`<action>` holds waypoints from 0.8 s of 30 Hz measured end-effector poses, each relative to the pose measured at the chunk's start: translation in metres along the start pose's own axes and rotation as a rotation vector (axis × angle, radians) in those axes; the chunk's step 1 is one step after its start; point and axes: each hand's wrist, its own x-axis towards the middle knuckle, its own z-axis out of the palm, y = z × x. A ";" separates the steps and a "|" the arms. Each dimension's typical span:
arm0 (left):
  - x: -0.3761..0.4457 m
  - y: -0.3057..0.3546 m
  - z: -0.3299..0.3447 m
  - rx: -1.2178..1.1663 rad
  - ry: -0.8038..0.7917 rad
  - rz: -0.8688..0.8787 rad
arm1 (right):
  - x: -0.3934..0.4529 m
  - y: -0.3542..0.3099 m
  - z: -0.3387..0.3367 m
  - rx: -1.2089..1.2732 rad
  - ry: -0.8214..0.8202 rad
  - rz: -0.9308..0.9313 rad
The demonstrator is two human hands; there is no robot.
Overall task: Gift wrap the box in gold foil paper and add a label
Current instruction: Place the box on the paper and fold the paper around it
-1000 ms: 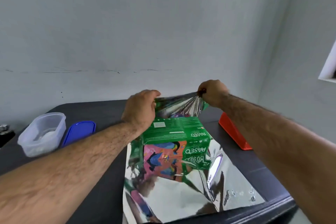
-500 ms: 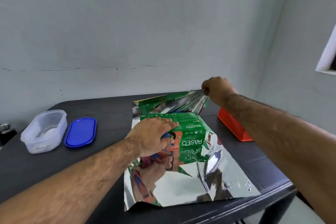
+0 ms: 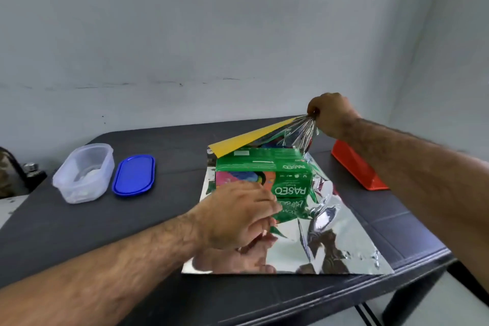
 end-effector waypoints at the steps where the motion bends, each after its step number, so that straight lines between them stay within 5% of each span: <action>1: -0.004 0.001 0.002 -0.011 -0.053 -0.065 | -0.002 -0.003 0.001 0.000 -0.009 0.010; 7: -0.034 -0.009 0.004 -0.190 -0.222 -0.287 | -0.011 -0.029 -0.004 0.026 -0.011 0.068; 24: -0.143 0.024 -0.064 -0.108 -0.296 -0.347 | -0.030 -0.095 -0.008 0.446 -0.143 0.171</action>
